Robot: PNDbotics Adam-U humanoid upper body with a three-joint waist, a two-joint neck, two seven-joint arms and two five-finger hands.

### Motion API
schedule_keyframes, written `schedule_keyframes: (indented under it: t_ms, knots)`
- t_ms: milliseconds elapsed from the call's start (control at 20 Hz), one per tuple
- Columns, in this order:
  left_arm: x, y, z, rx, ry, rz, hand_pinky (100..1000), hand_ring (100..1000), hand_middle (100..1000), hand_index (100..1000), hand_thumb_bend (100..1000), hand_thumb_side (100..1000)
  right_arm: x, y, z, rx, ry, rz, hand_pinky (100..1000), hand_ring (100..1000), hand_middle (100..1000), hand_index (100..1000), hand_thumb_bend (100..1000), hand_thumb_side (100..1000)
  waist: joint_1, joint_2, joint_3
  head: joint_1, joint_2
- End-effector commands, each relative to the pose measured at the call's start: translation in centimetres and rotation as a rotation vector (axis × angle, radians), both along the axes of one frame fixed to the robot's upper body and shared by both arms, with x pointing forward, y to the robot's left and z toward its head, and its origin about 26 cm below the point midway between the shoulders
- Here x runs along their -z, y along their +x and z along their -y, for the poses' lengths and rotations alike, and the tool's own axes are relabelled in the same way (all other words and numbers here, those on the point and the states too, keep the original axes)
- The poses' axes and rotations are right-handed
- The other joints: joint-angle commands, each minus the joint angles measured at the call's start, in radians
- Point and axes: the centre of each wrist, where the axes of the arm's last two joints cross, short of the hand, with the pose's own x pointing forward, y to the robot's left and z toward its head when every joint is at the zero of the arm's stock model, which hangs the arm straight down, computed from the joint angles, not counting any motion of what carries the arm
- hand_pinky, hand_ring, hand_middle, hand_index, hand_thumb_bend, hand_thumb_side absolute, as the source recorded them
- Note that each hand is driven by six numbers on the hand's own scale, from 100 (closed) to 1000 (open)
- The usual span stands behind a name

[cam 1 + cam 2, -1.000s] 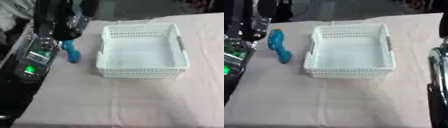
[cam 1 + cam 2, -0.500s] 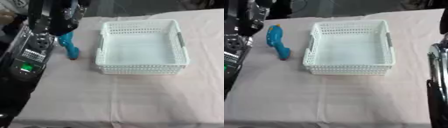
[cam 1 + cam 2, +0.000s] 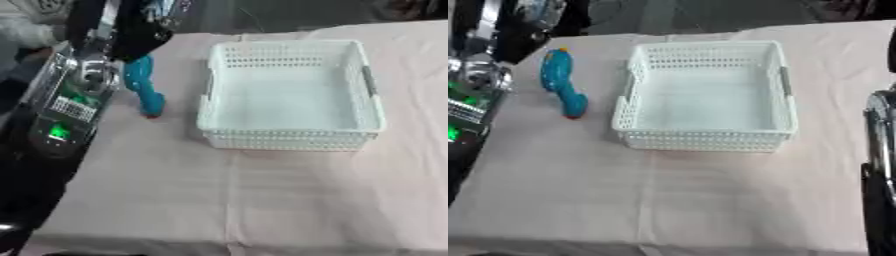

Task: Pick up objects on the table and place them in the box.

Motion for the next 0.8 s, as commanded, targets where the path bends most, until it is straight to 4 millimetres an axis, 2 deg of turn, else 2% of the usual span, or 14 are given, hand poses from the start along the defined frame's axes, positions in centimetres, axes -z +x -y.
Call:
schedule_keyframes:
  t_ms: [50,100,150,200,250,800]
  knots:
    - [-0.8,0.5,-1.0,-0.079,0.07,-0.08,909,866,985,1000,463,1000,-0.5,-0.4,0.0,-0.006,-0.008,0.02,375,214,294,571,100,1000,-0.005,-0.015,0.002,0.008,0.0]
    - [-0.8,0.7,-1.1,-0.094,0.083,-0.105,907,866,985,1000,455,1000,-0.5,-0.4,0.0,-0.007,-0.01,0.019,375,215,294,571,100,1000,-0.005,-0.016,0.002,0.008,0.0]
    - [-0.7,0.9,-1.2,-0.108,0.096,-0.133,913,871,983,1000,519,1000,-0.5,-0.4,0.0,-0.006,-0.011,0.018,376,213,293,571,100,1000,-0.005,-0.016,0.003,0.008,0.0]
    - [-0.6,1.1,-1.4,-0.123,0.111,-0.161,914,870,982,1000,512,1000,-0.4,-0.4,0.0,-0.007,-0.013,0.016,376,213,293,571,100,1000,-0.005,-0.016,0.003,0.007,0.0]
    - [-0.5,1.3,-1.5,-0.139,0.131,-0.194,894,876,978,1000,558,1000,-0.4,-0.4,0.0,-0.007,-0.015,0.015,377,212,291,572,100,1000,-0.004,-0.015,0.003,0.006,0.0]
    - [-1.0,2.3,-2.6,-0.286,0.328,-0.438,789,932,999,1000,707,1000,-0.3,-0.4,0.0,-0.009,-0.037,-0.003,381,204,284,573,100,1000,-0.005,-0.019,0.006,0.005,0.0]
